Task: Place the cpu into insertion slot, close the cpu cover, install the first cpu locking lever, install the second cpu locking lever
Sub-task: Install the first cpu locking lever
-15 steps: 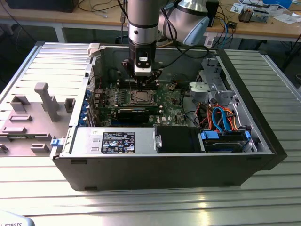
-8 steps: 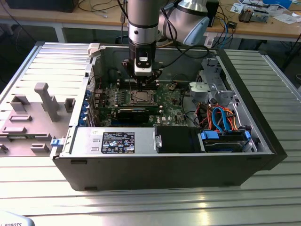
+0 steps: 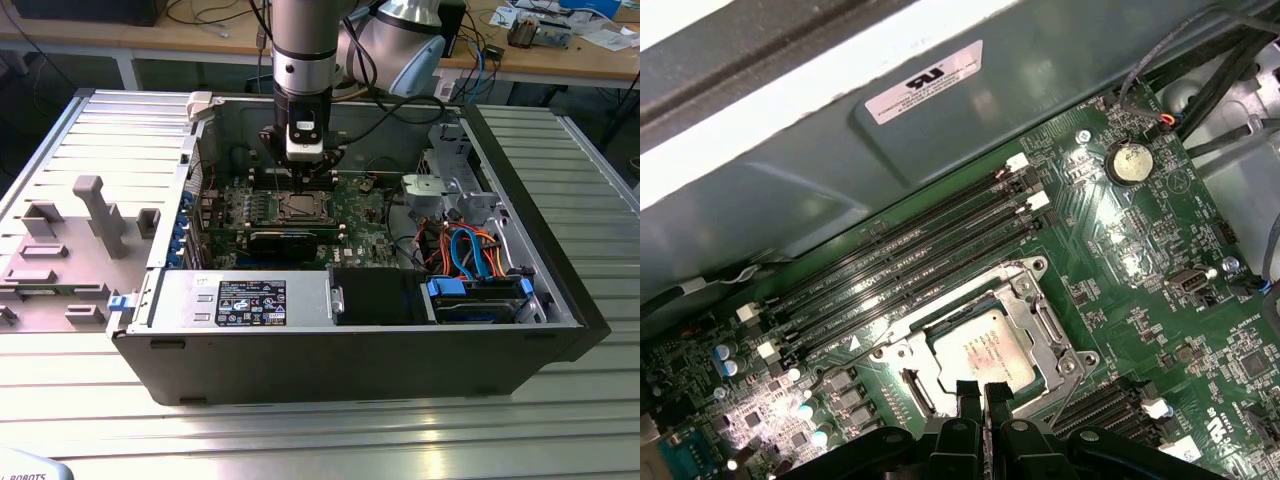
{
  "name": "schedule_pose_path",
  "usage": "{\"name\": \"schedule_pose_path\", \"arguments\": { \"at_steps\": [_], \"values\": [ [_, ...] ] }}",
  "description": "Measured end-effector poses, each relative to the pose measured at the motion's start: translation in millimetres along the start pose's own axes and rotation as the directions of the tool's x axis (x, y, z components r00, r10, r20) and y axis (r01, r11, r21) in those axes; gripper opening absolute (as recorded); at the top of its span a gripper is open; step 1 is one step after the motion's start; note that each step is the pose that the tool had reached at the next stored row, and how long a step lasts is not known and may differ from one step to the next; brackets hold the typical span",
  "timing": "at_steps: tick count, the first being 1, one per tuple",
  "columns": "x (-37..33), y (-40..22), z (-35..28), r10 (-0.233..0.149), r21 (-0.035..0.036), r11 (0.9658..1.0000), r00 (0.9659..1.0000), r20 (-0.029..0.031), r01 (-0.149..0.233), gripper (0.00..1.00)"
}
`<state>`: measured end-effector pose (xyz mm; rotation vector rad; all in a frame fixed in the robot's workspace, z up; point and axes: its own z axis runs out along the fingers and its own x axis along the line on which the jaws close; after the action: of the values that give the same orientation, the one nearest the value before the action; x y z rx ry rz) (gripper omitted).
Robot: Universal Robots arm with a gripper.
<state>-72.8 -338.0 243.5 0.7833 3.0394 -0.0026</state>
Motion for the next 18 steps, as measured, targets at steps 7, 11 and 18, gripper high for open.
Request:
{"name": "schedule_pose_path", "arguments": {
  "at_steps": [7,11,18],
  "values": [
    [0.0,0.0,0.0,-0.005,0.0,1.0,1.0,0.0,0.005,0.16],
    [0.0,0.0,0.0,-0.008,0.0,1.0,1.0,0.0,0.008,0.16],
    [0.0,0.0,0.0,-0.014,0.0,0.9999,0.9999,0.0,0.014,0.16]
  ]
}}
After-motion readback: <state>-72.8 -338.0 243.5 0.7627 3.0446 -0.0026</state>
